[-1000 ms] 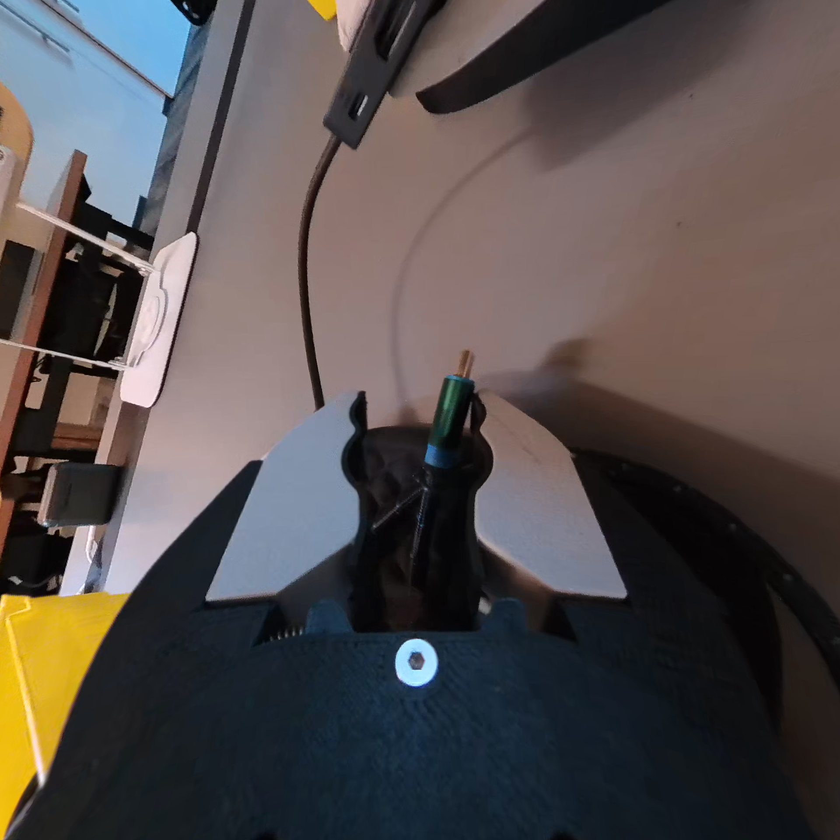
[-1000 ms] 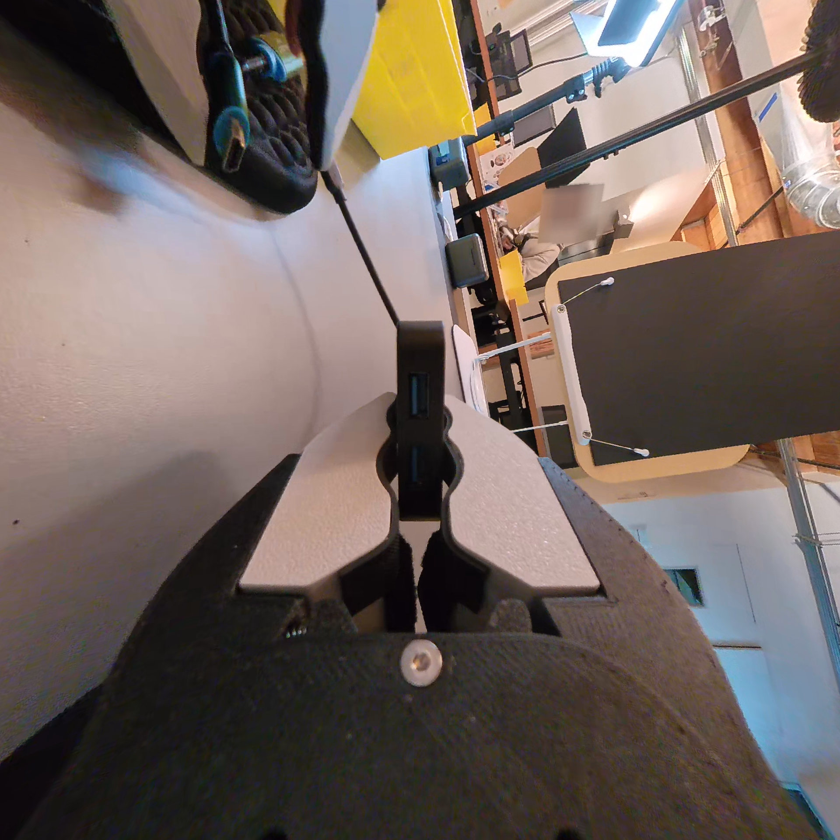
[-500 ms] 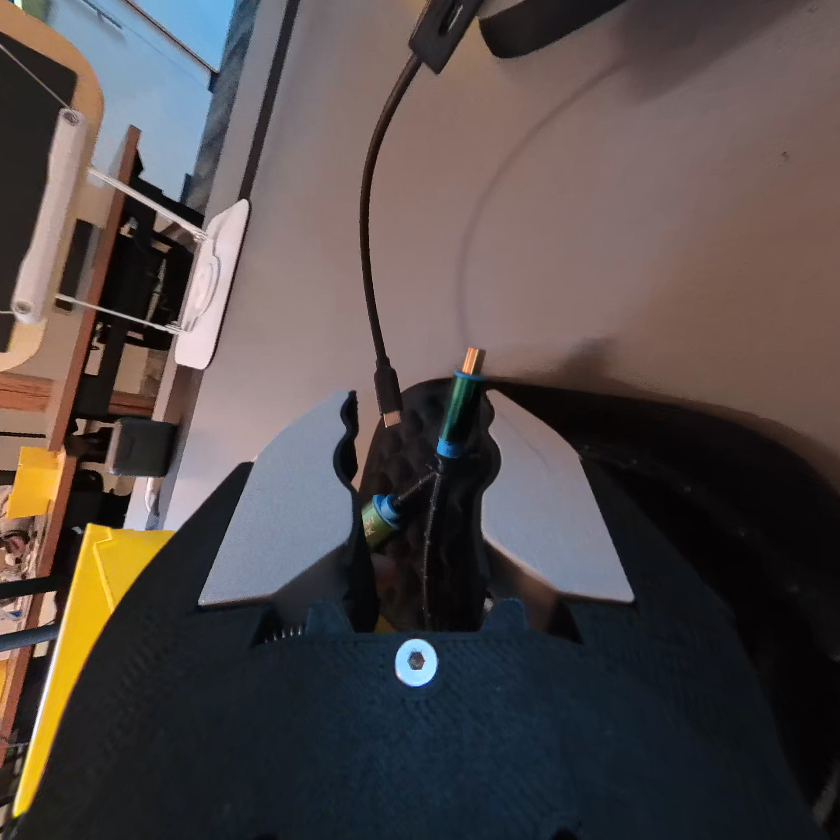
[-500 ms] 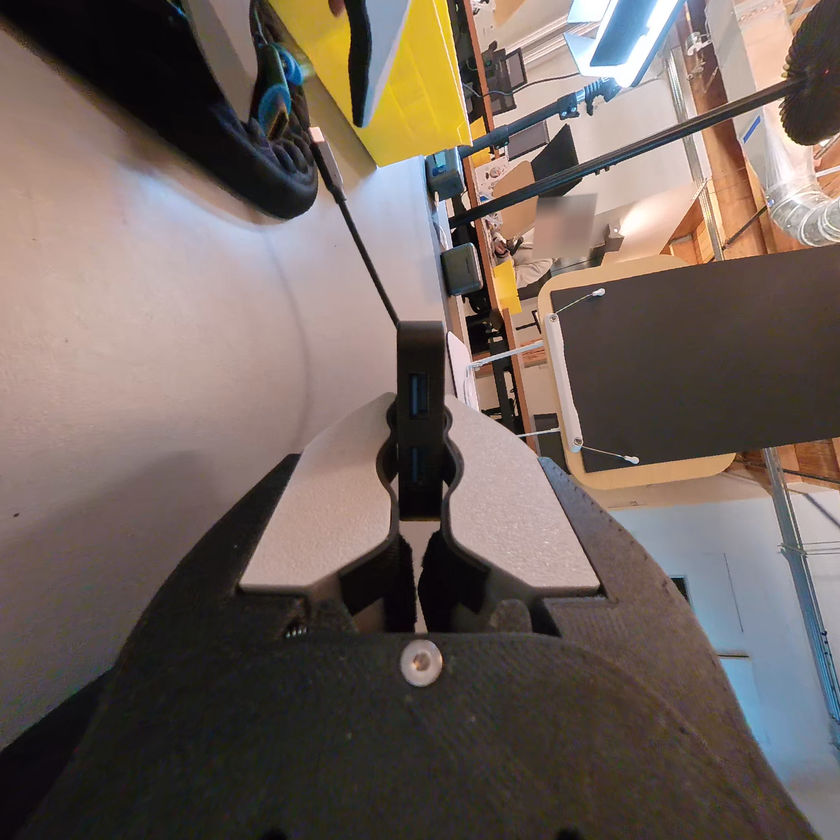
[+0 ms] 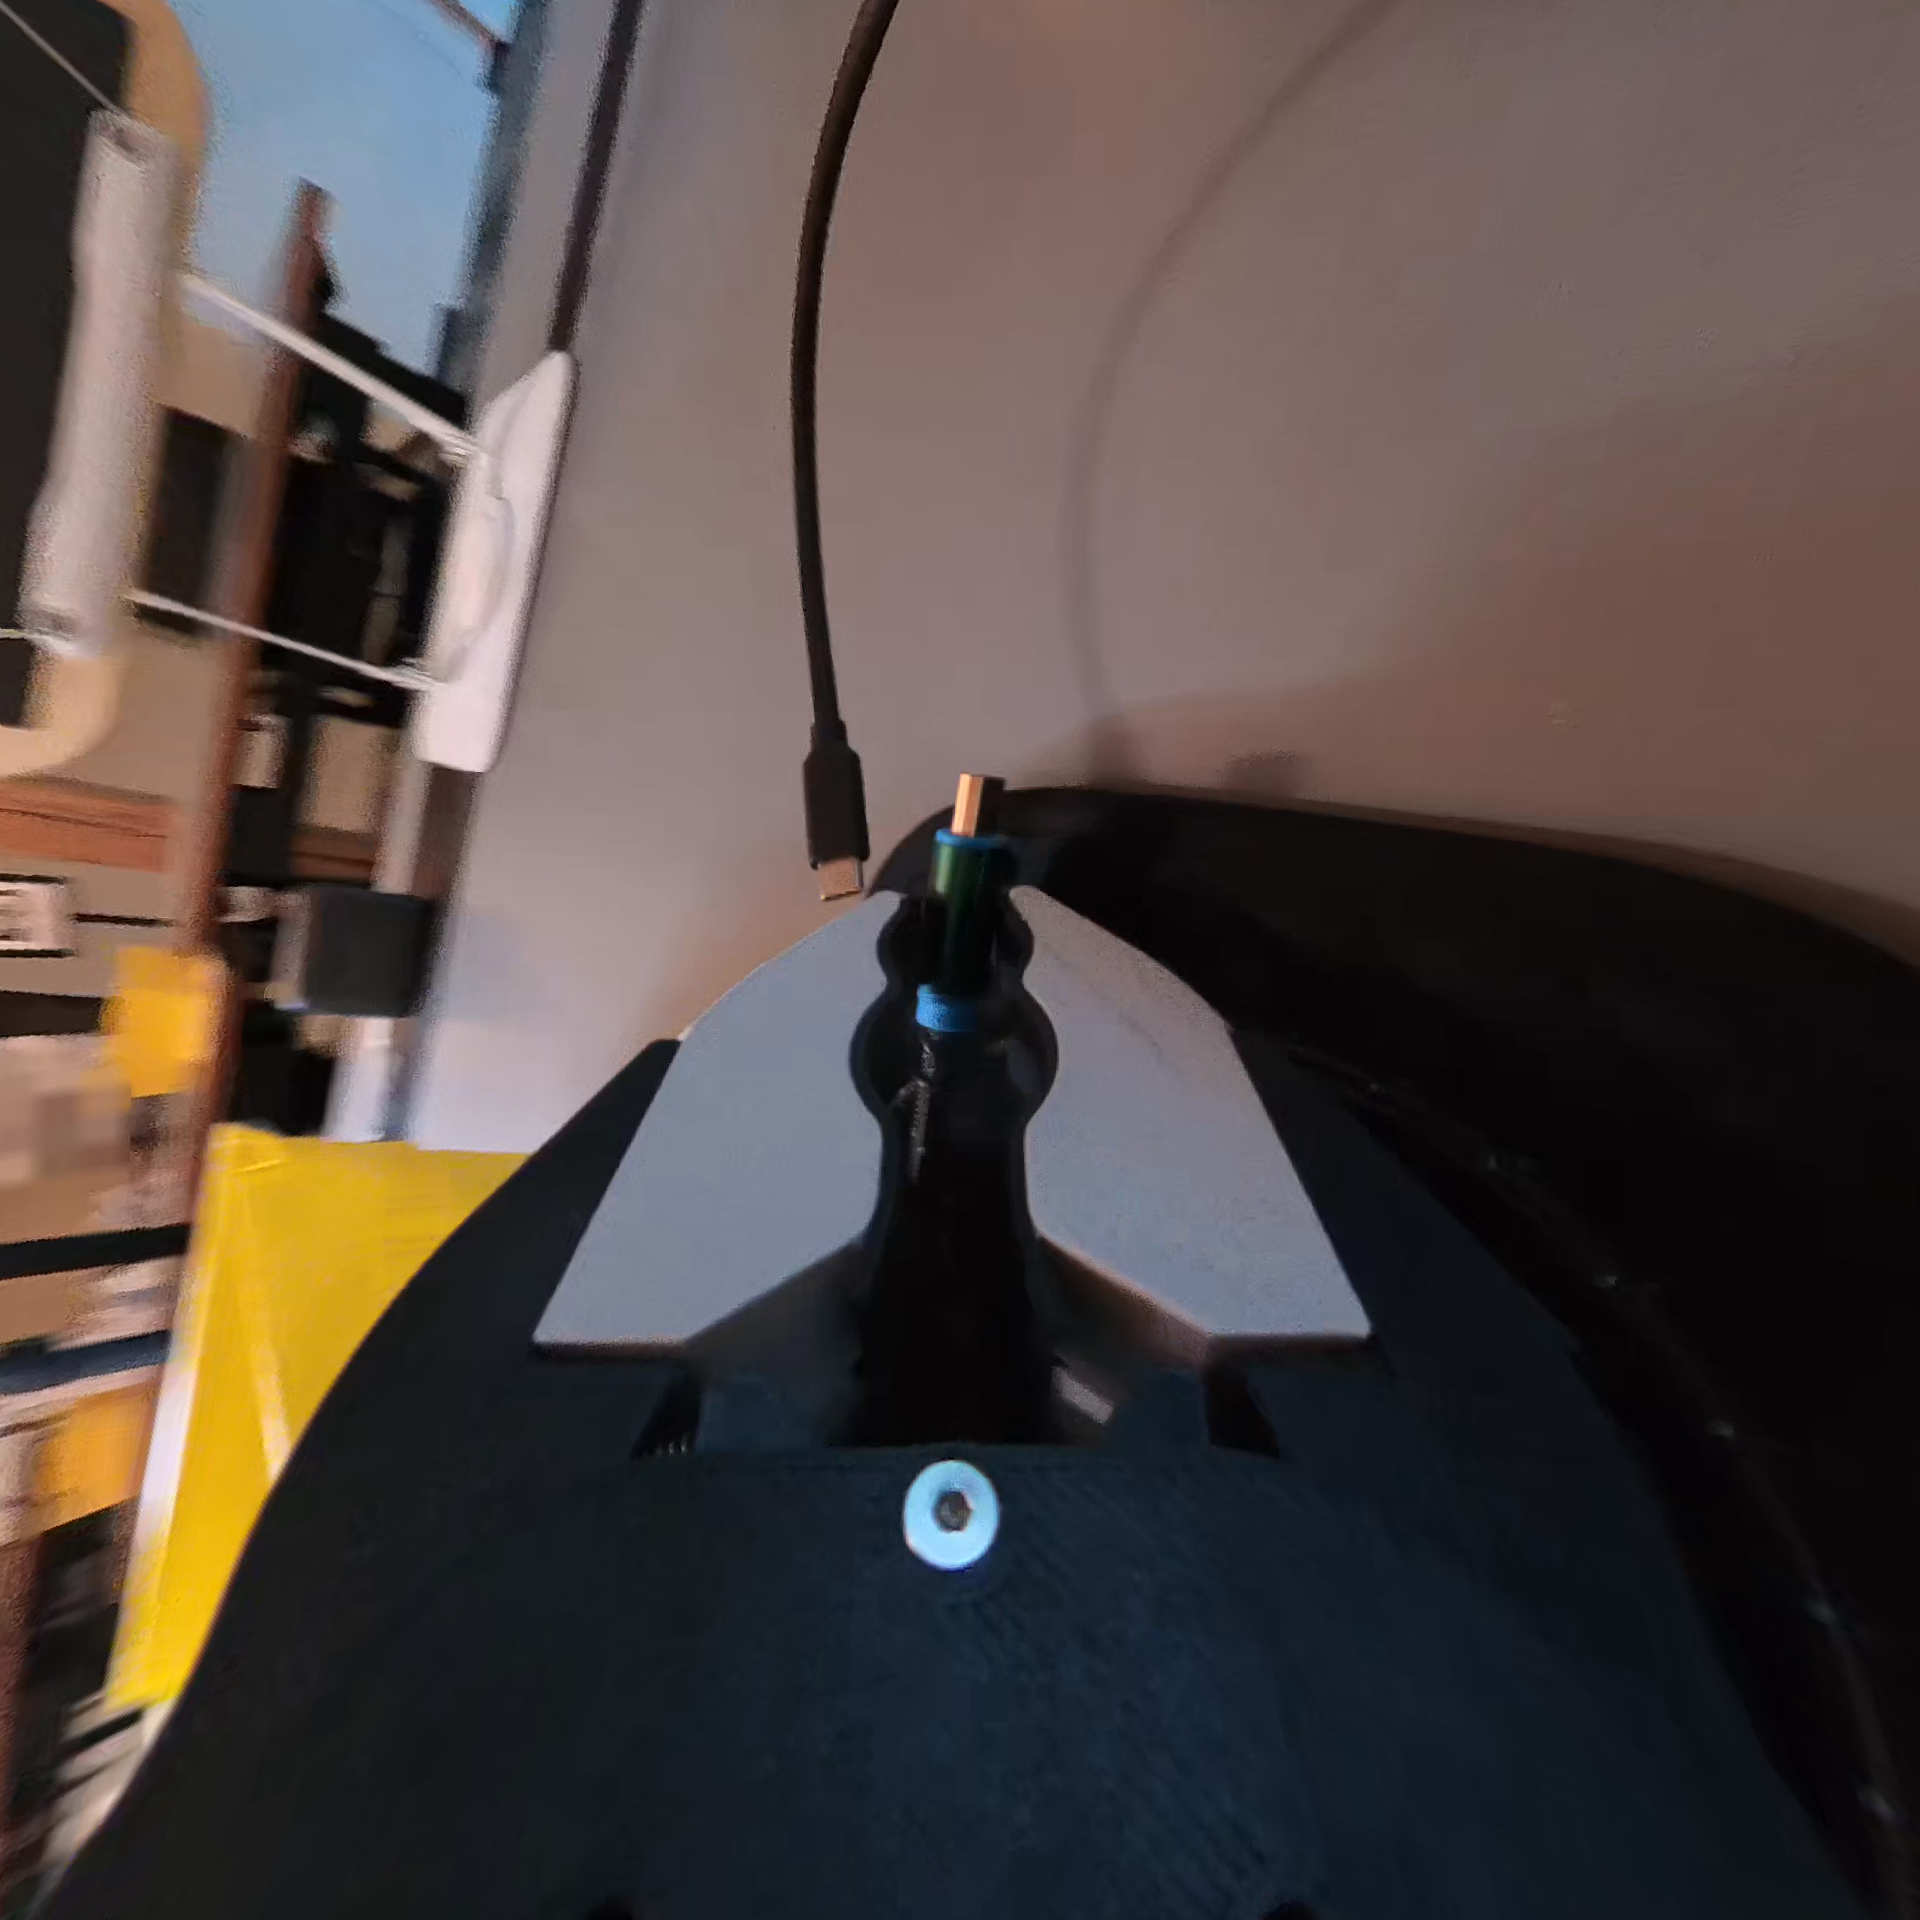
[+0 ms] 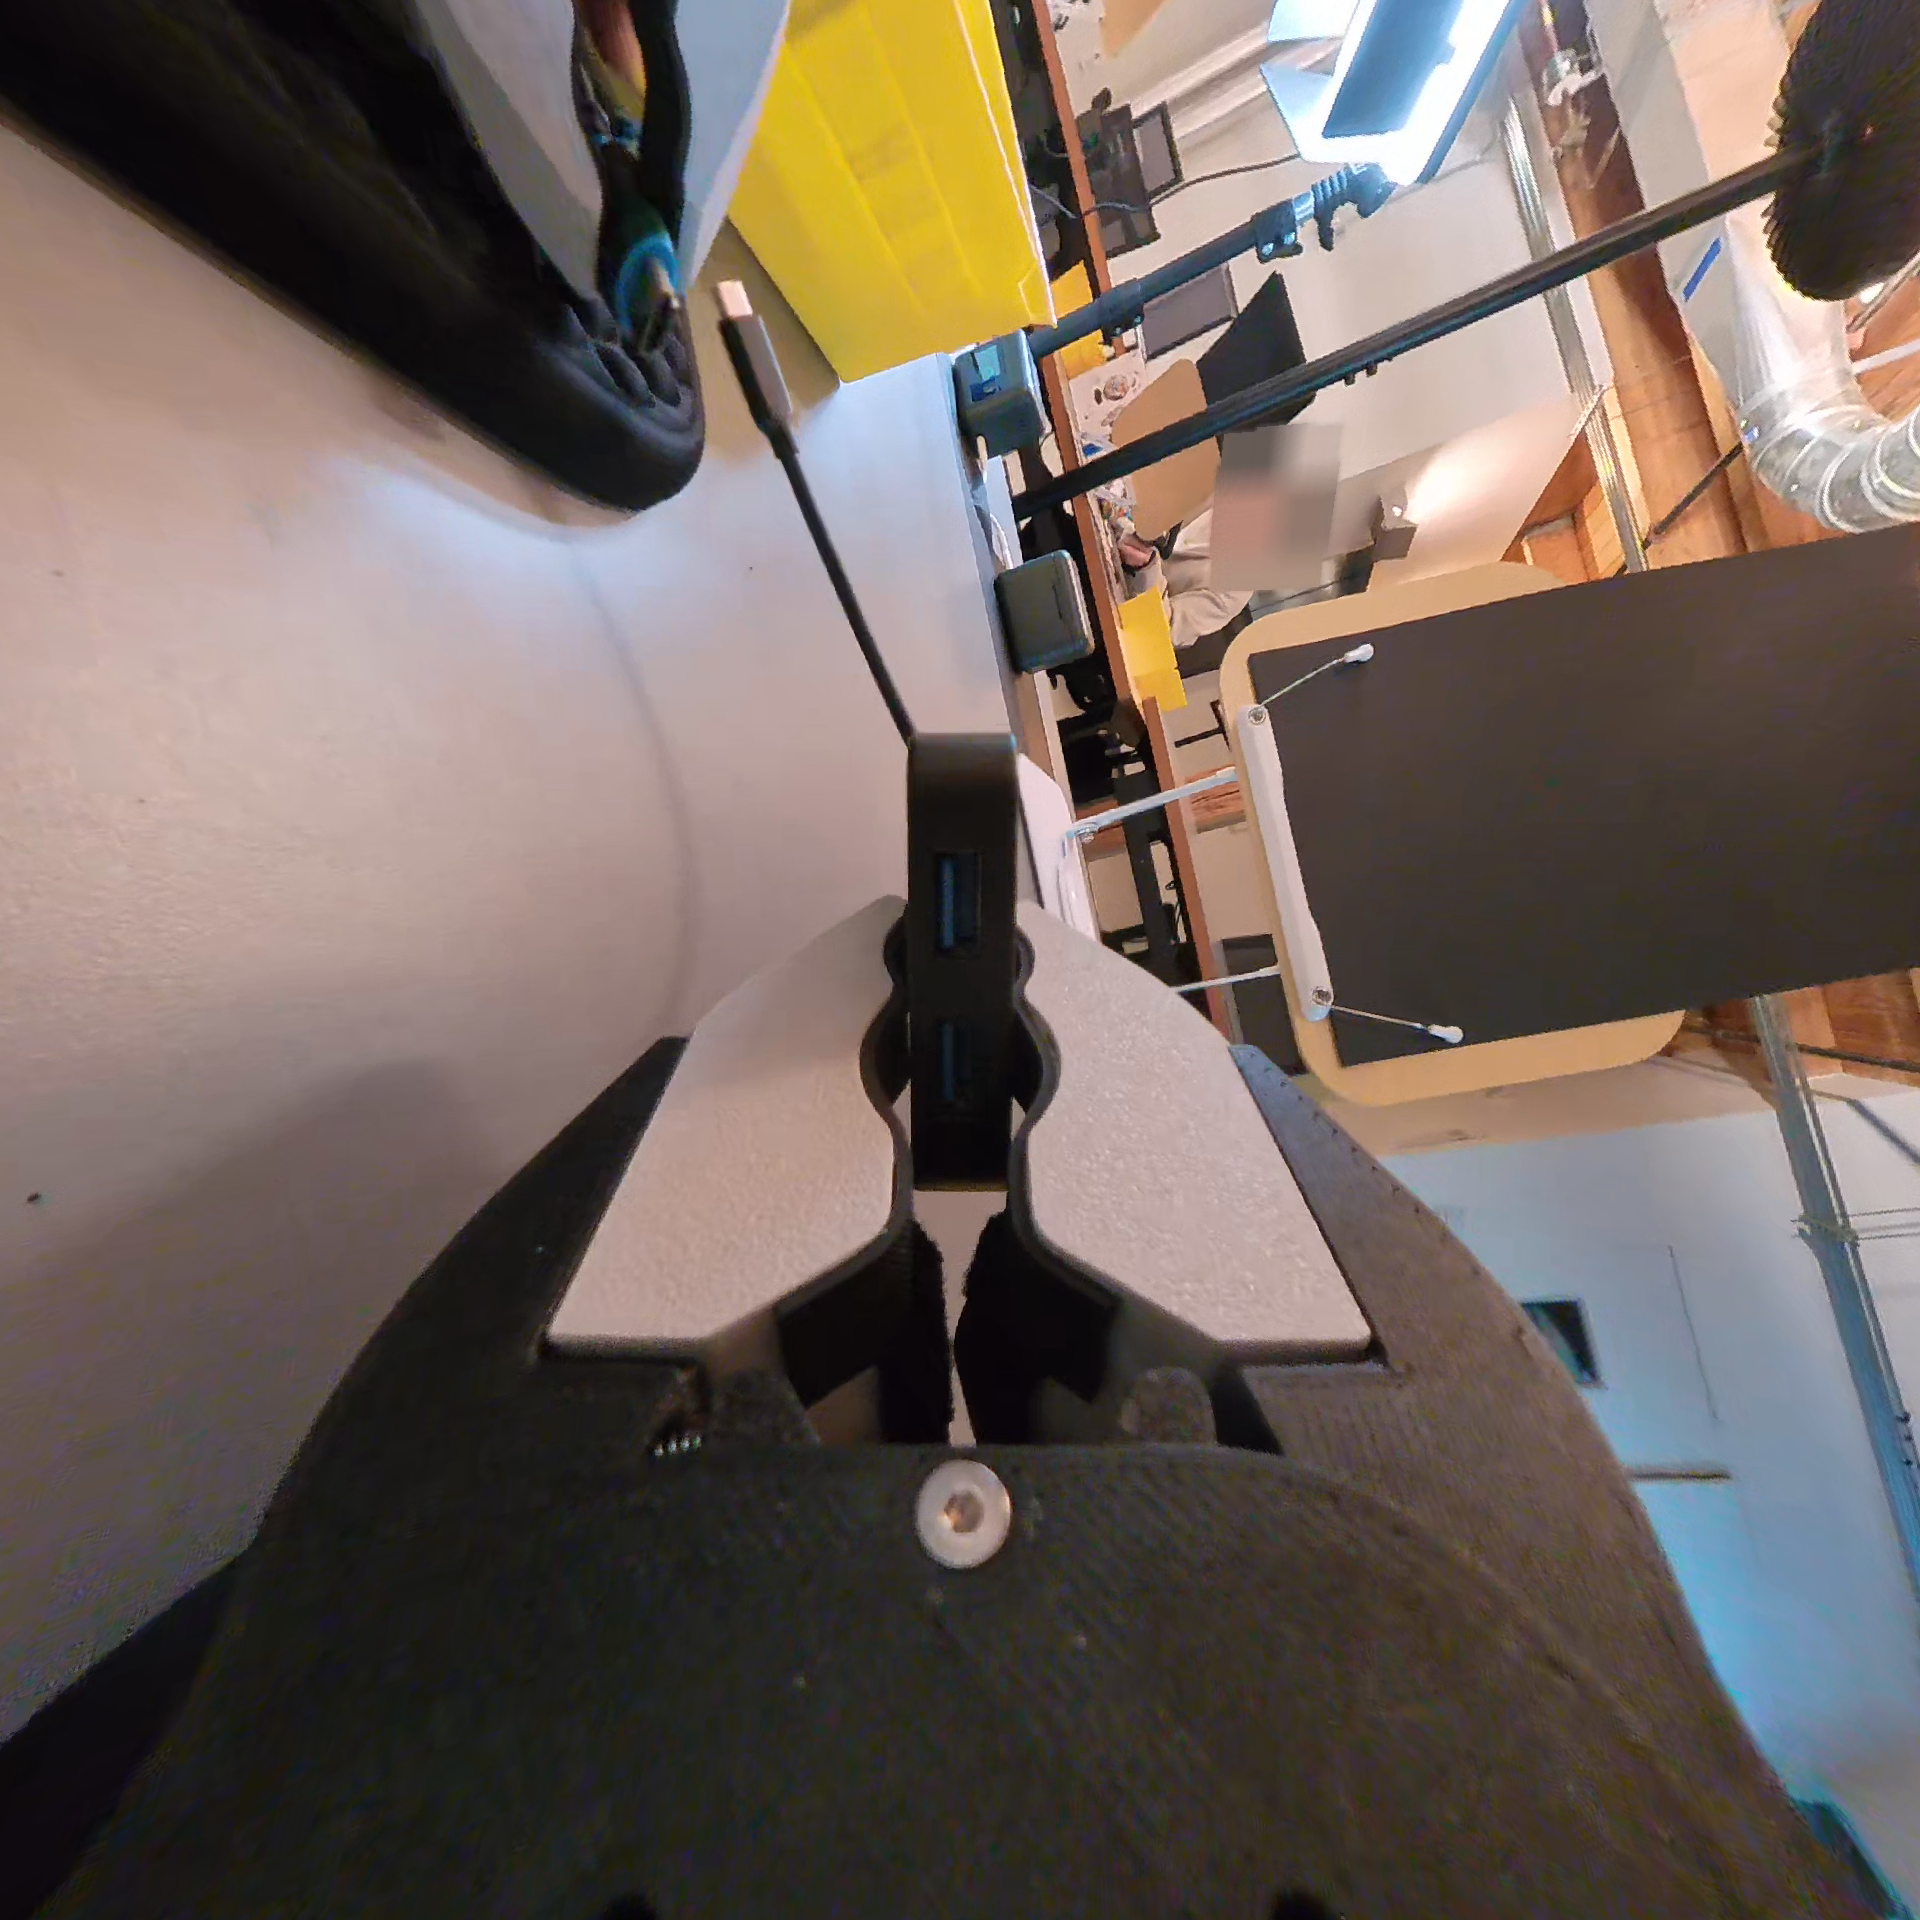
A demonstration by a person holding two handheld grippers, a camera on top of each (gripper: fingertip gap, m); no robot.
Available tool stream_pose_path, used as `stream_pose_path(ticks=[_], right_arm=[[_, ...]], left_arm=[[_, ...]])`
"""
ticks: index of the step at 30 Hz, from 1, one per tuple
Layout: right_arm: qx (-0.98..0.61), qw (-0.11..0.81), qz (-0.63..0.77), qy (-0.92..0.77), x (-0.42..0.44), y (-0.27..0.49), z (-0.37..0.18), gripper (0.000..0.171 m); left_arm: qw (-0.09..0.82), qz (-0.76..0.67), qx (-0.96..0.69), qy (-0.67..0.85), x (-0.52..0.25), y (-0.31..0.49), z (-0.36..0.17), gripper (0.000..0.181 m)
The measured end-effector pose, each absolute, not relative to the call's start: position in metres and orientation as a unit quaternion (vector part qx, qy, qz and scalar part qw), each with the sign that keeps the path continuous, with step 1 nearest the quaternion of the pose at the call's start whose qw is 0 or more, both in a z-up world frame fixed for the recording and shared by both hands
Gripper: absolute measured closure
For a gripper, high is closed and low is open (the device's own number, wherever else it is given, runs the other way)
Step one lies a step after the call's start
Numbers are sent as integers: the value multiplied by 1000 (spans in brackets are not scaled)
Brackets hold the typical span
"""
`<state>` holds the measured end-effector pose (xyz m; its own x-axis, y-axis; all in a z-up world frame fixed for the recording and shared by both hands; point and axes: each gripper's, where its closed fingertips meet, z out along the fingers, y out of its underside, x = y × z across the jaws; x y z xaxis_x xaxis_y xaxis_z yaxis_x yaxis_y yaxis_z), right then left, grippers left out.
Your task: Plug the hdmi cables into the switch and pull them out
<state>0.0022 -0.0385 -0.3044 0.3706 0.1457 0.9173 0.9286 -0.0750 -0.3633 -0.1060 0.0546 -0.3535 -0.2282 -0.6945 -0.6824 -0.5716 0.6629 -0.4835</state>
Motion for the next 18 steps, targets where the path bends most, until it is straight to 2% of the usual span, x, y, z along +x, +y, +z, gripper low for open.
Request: stream_pose_path(ticks=[5, 8, 12, 18], right_arm=[[-646, 488, -405, -425, 9, -31, -313, 157], [-633, 477, -433, -430, 9, -26, -309, 157], [-598, 480, -486, -419, 8, -23, -292, 158], [-596, 512, -480, -389, 11, -26, -277, 158]], left_arm=[[580, 152, -301, 742, -93, 58, -316, 169], [651, 213, -212, 697, -77, 33, -277, 169], [666, 214, -187, 690, -63, 11, -257, 170], [634, 234, -138, 724, -49, -5, -267, 170]])
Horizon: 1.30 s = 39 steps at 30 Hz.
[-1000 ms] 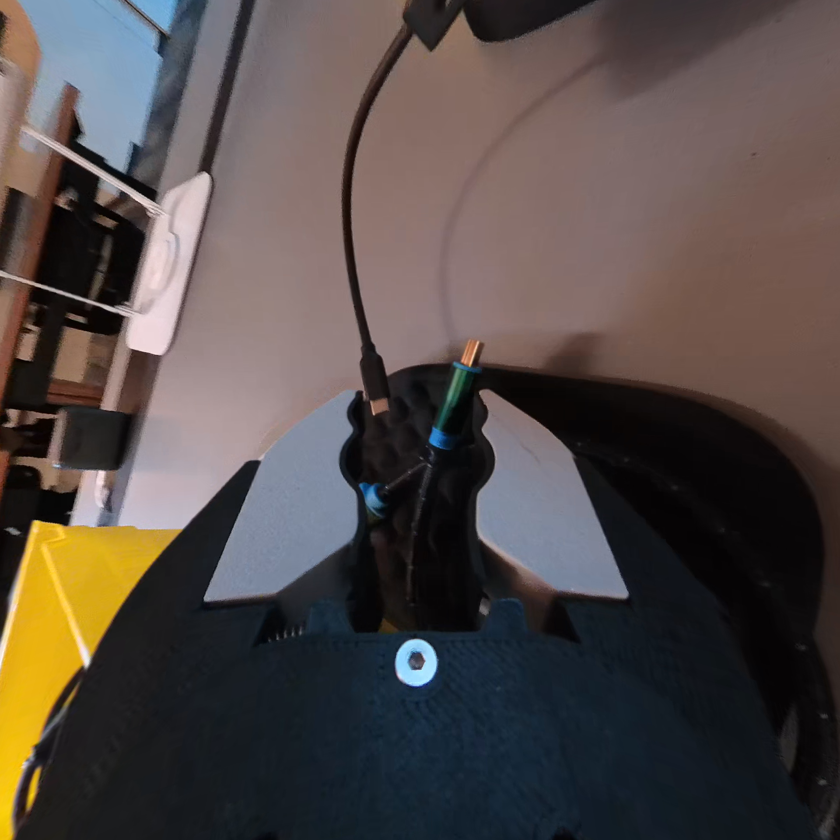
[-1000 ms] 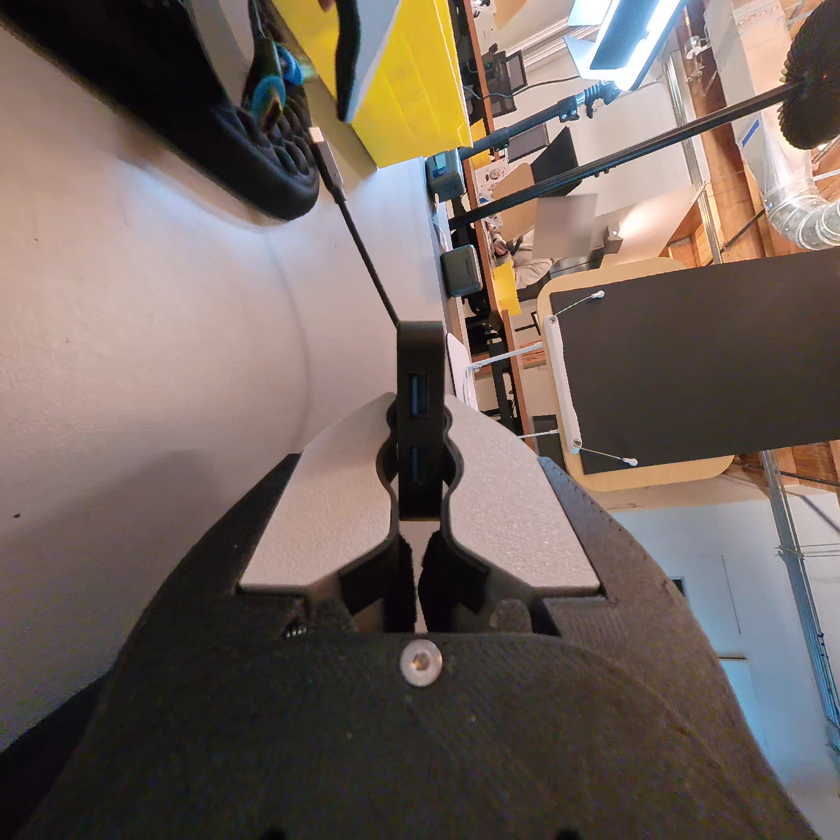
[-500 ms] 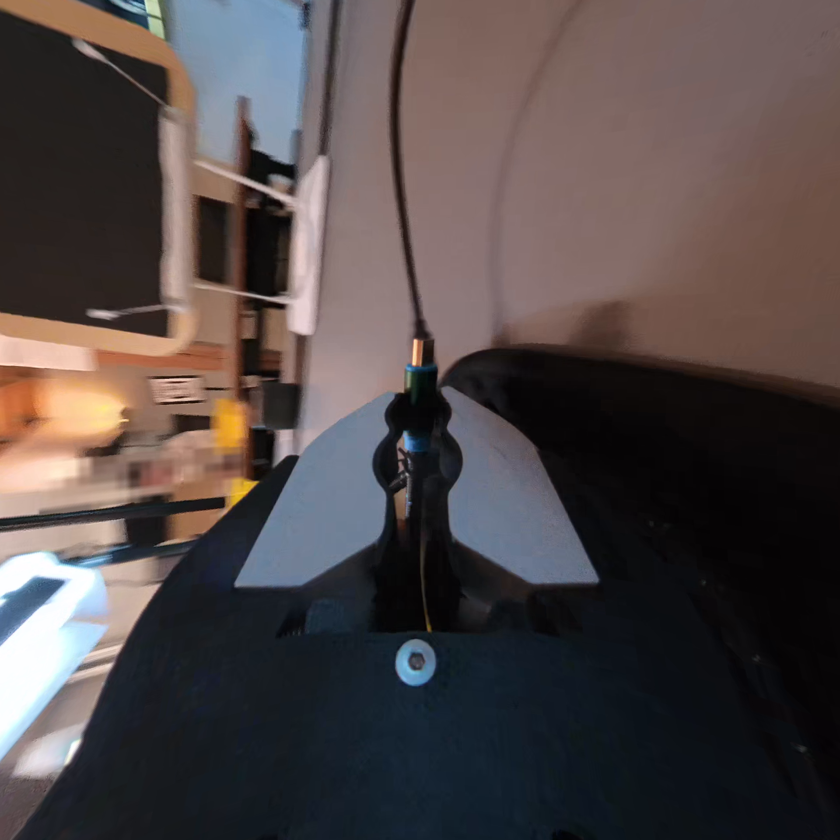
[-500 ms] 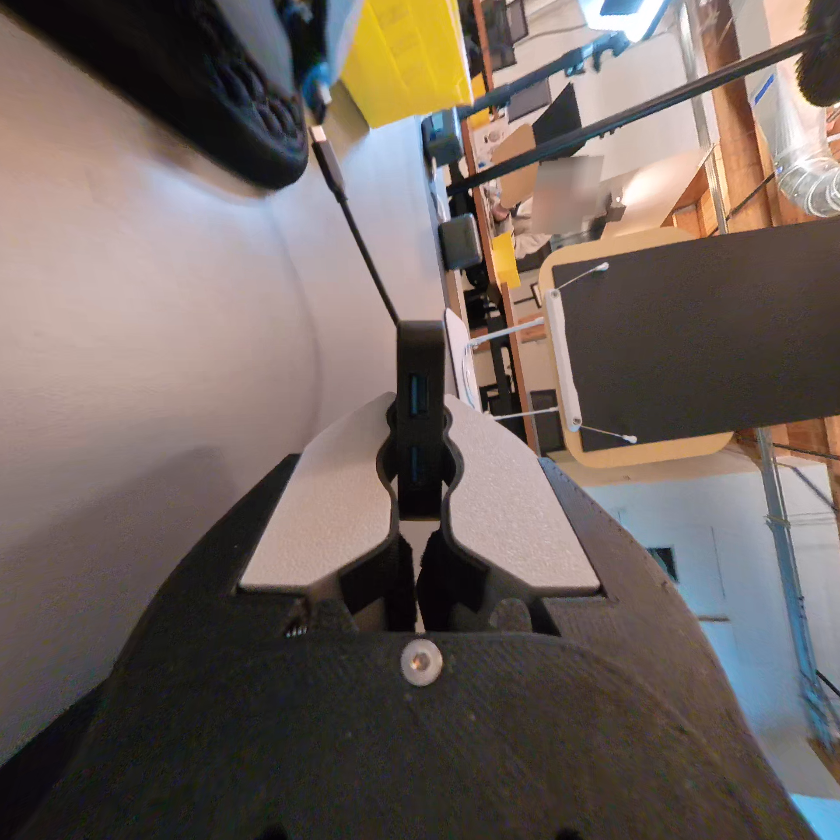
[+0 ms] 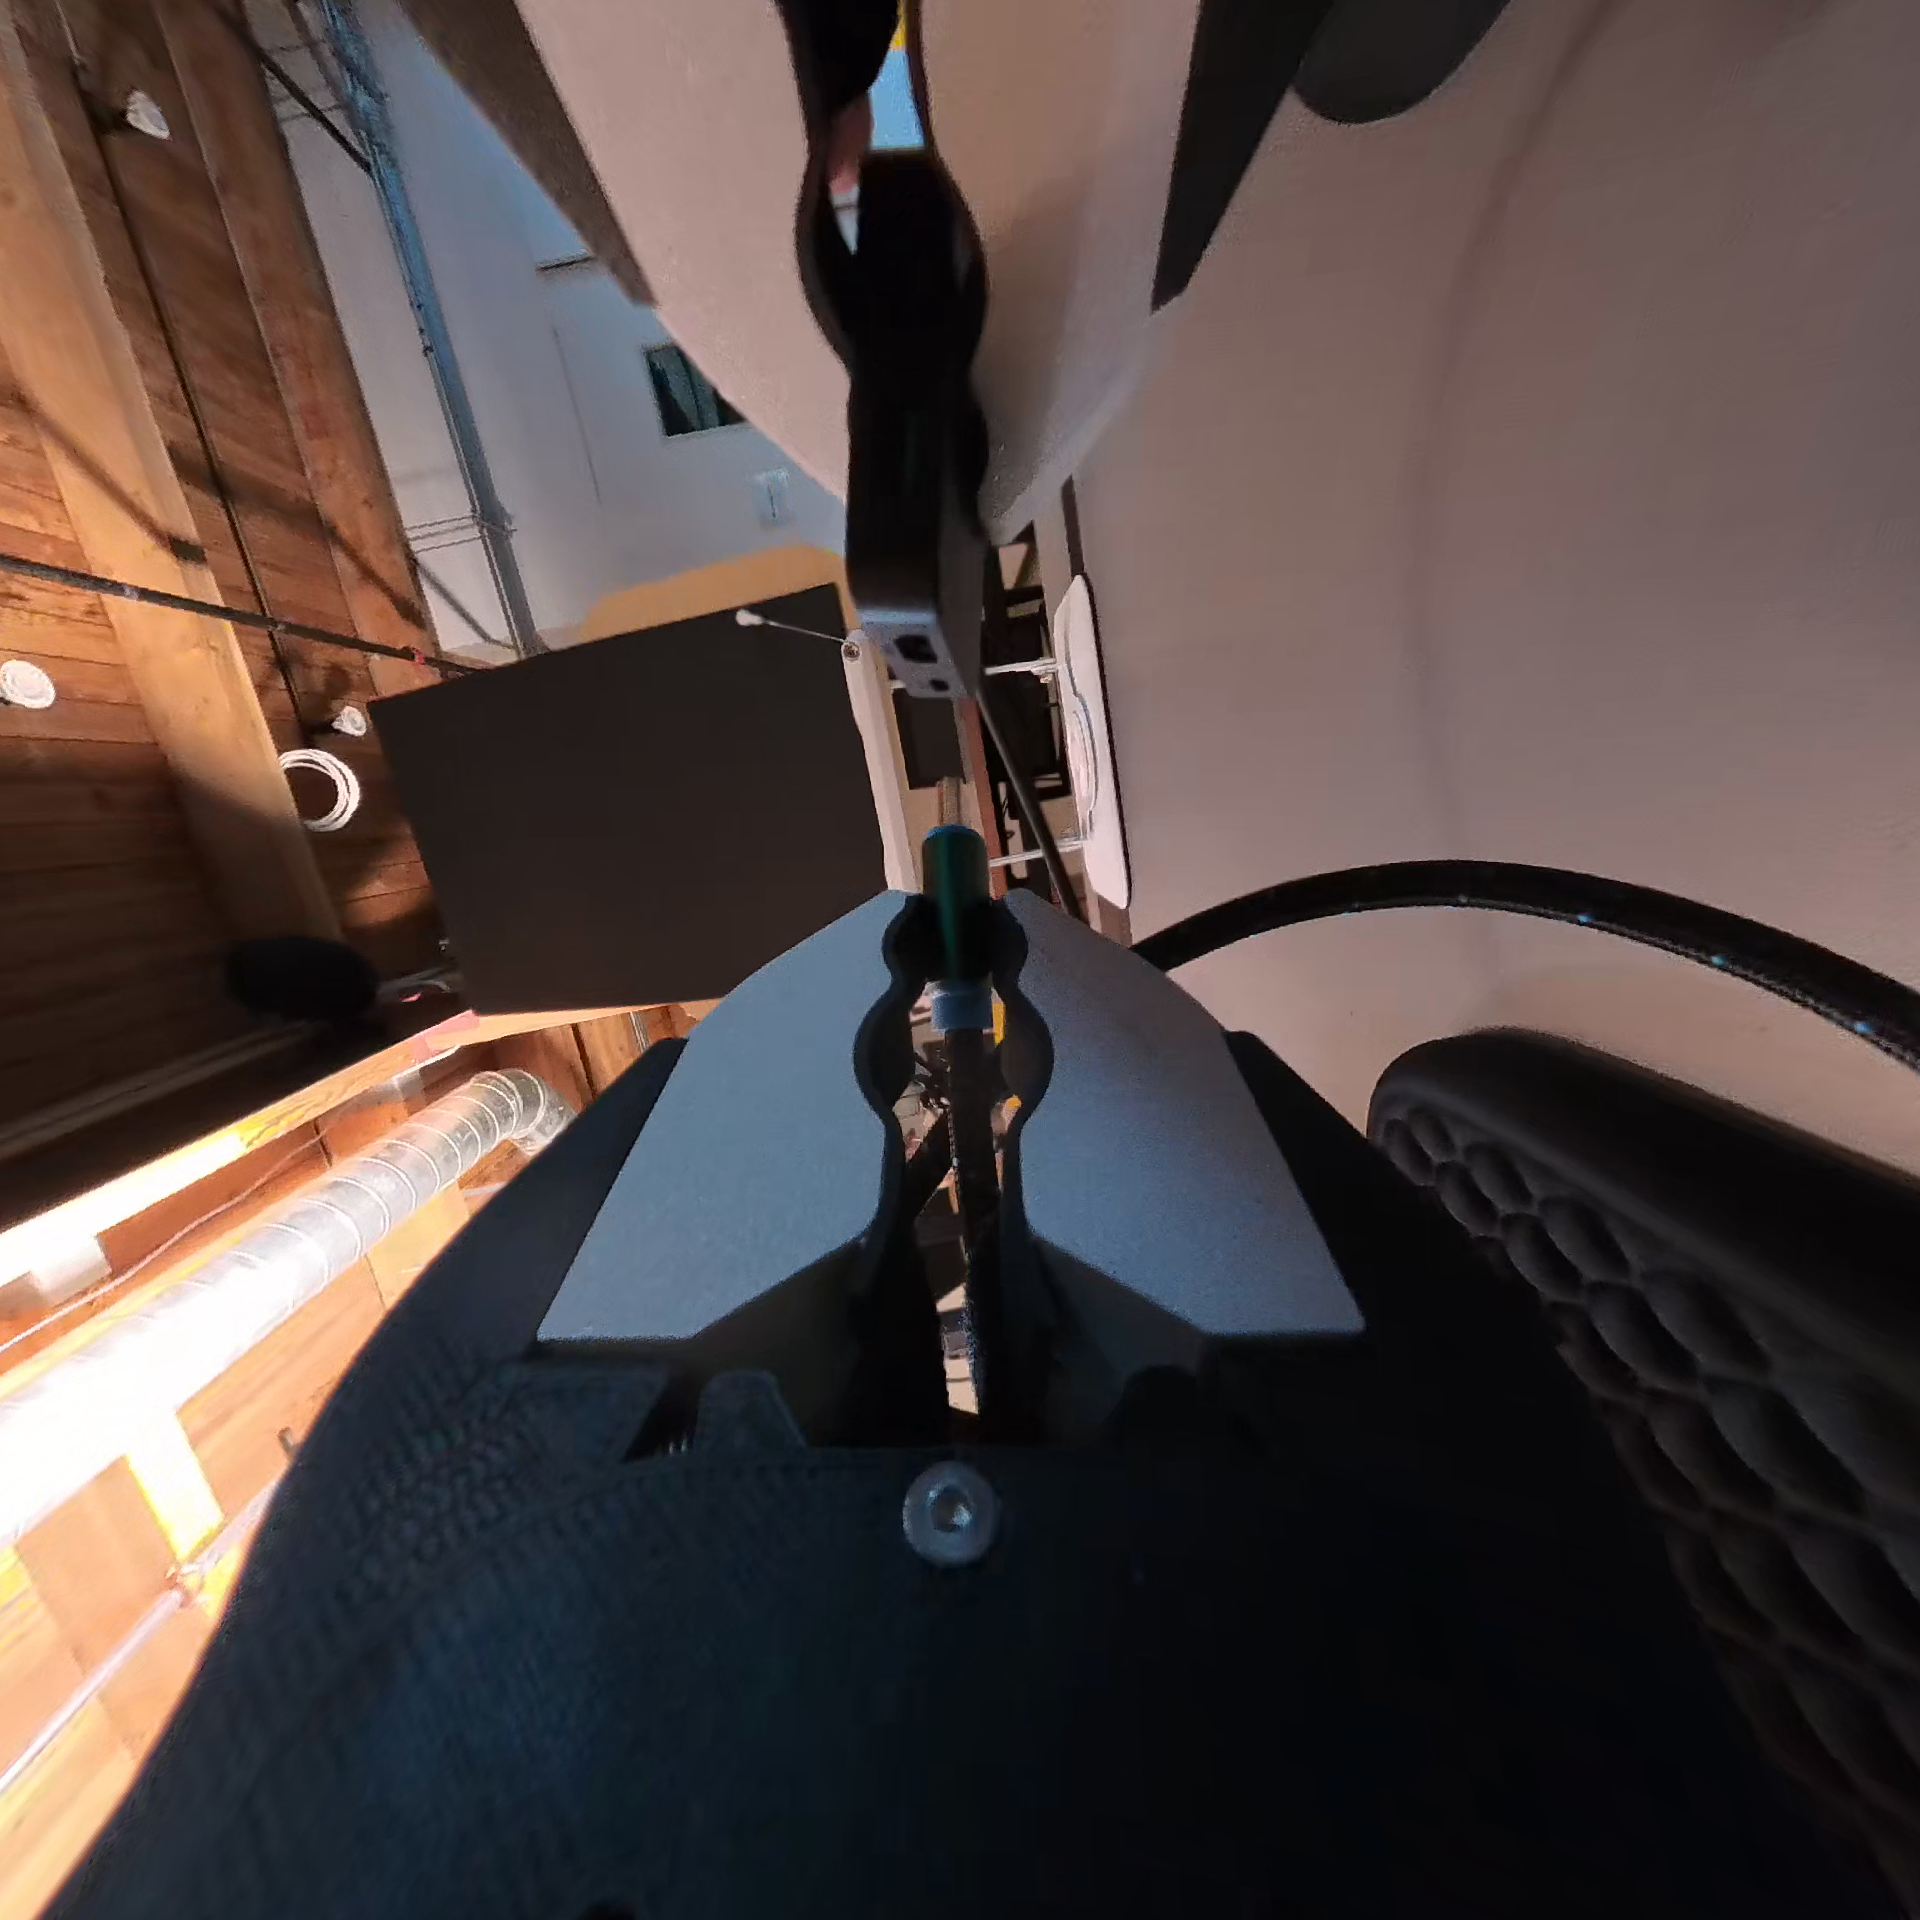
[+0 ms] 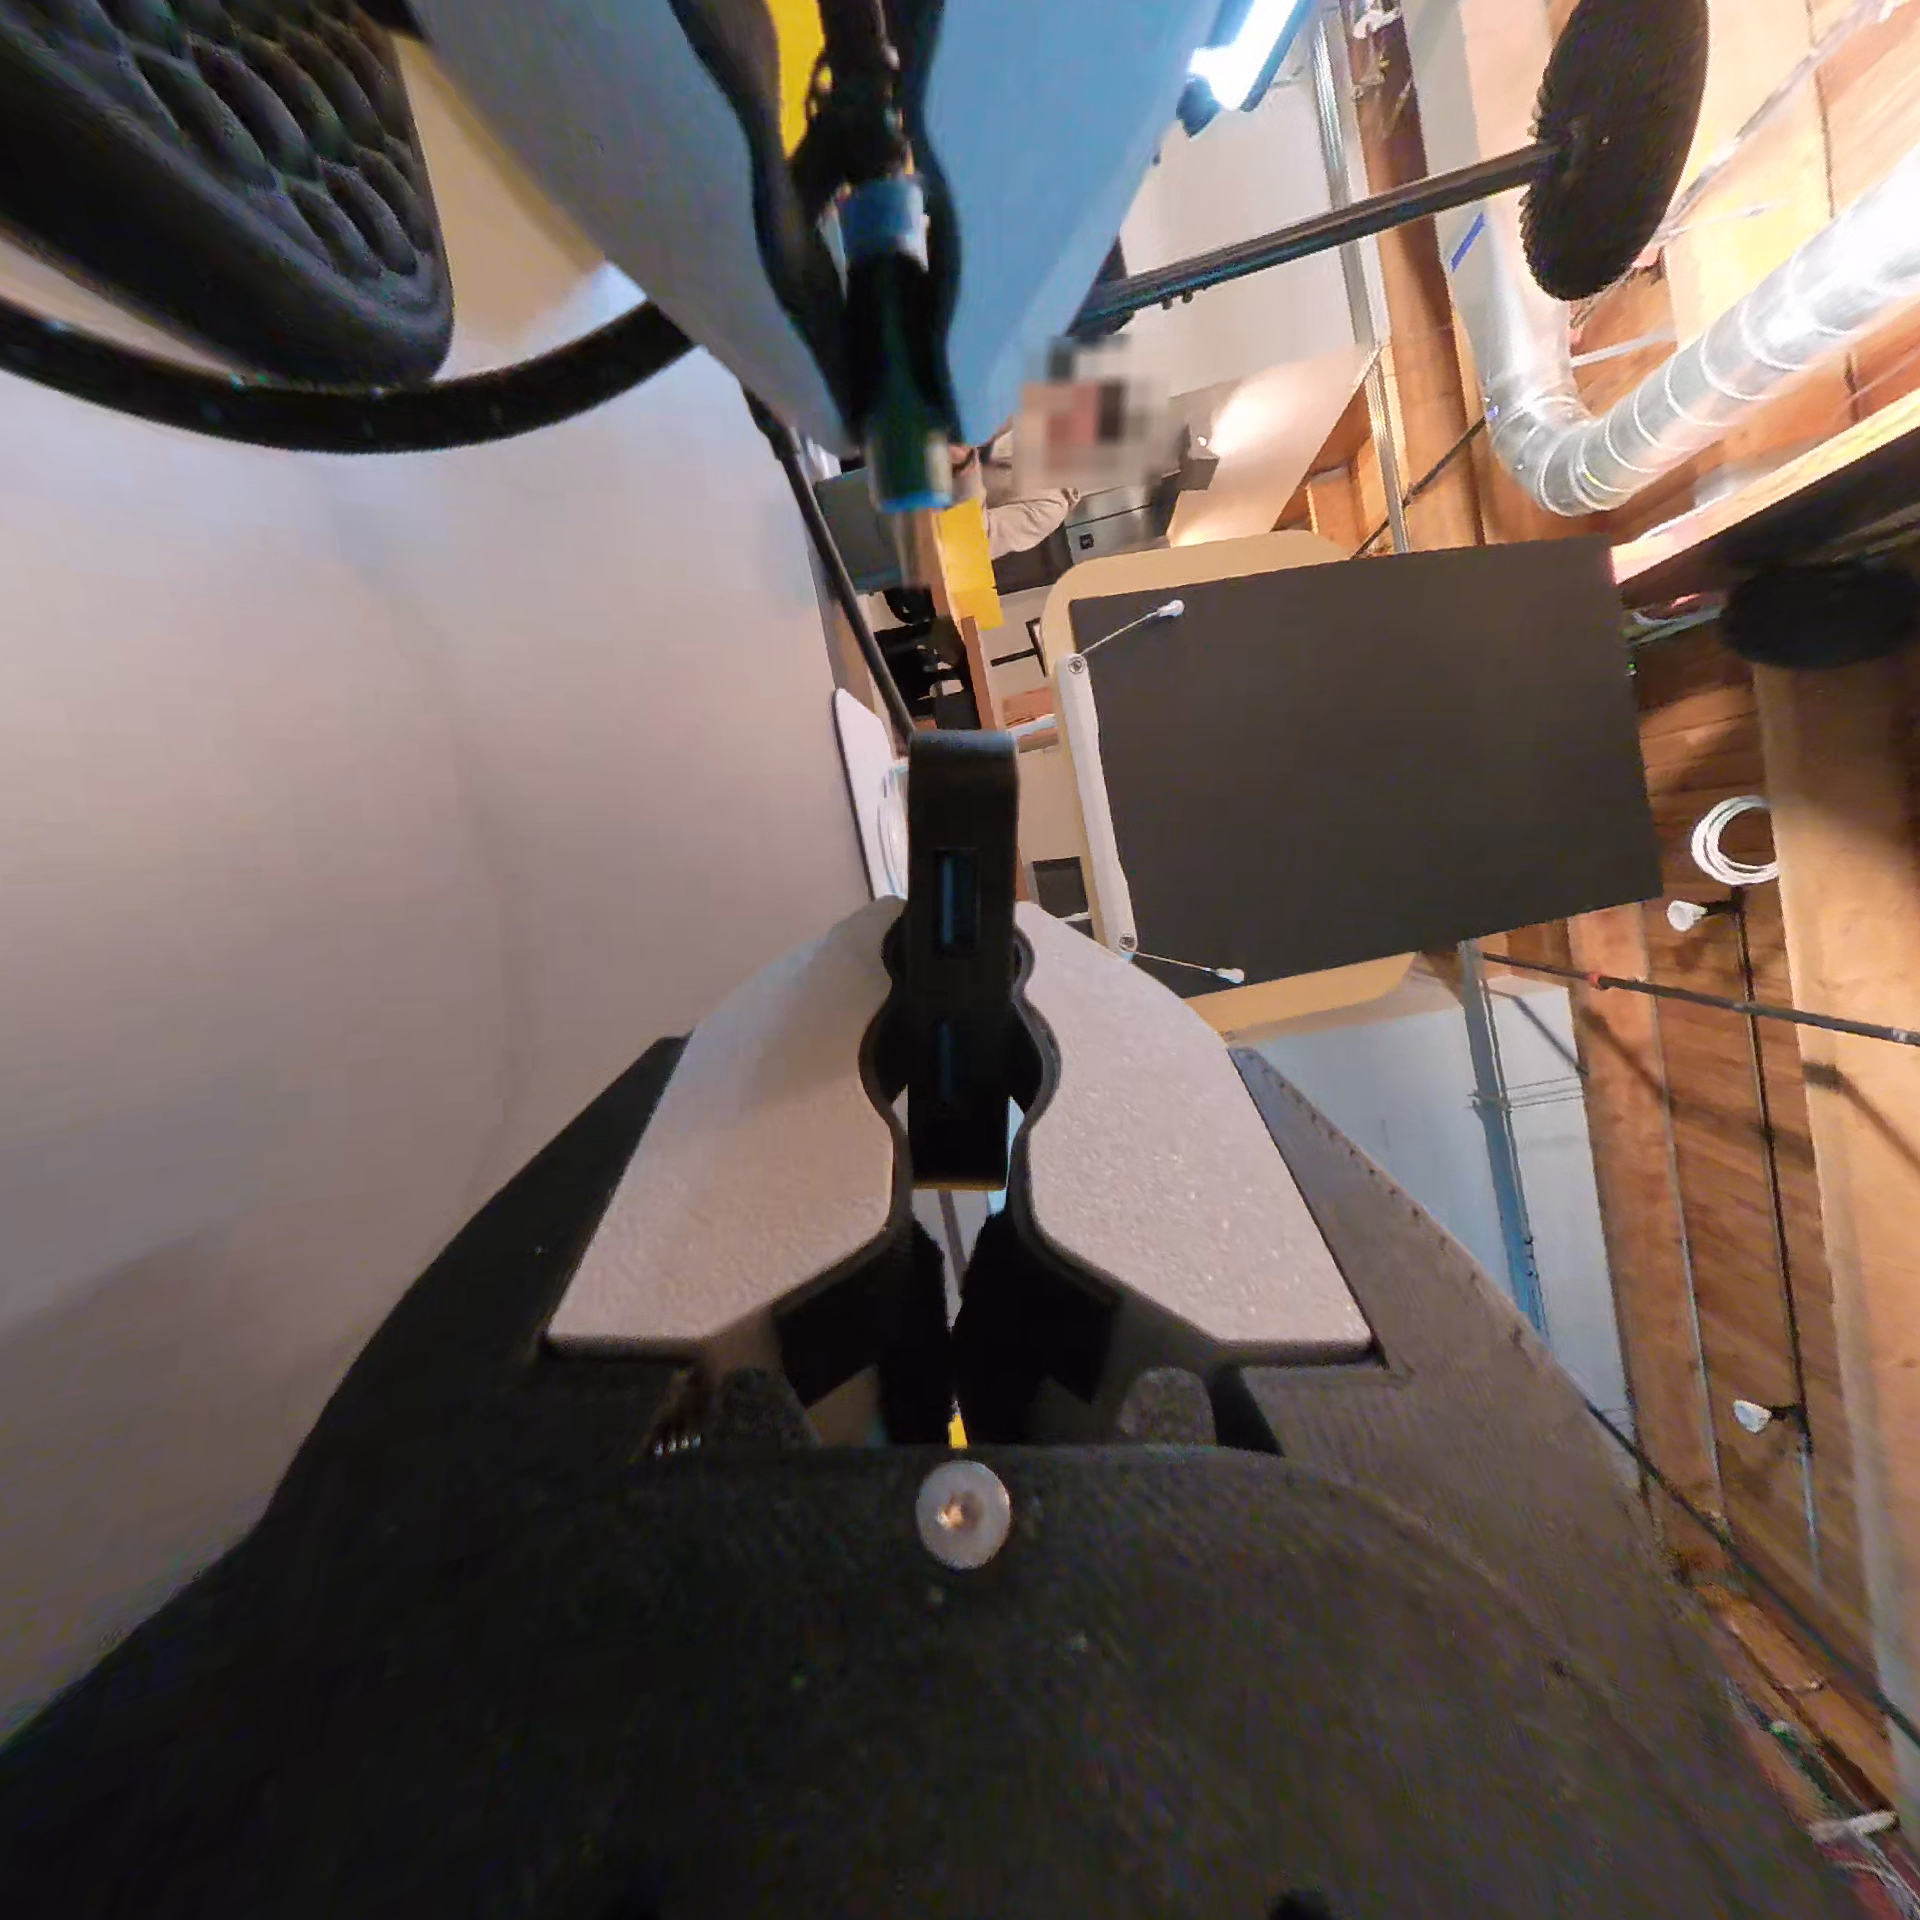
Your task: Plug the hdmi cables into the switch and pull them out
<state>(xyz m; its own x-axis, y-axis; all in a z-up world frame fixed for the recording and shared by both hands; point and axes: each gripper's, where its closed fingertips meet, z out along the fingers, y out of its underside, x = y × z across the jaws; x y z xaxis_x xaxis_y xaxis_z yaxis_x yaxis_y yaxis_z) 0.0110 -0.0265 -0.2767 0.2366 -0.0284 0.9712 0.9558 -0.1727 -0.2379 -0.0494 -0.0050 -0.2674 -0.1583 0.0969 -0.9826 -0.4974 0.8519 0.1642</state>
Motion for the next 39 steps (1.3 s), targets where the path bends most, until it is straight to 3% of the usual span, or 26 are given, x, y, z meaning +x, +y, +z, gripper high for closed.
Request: stream_pose_path(ticks=[39], right_arm=[[-548, 505, -508, -432, -4, -36, -280, 158]], left_arm=[[642, 125, -181, 734, -44, -36, -276, 171]])
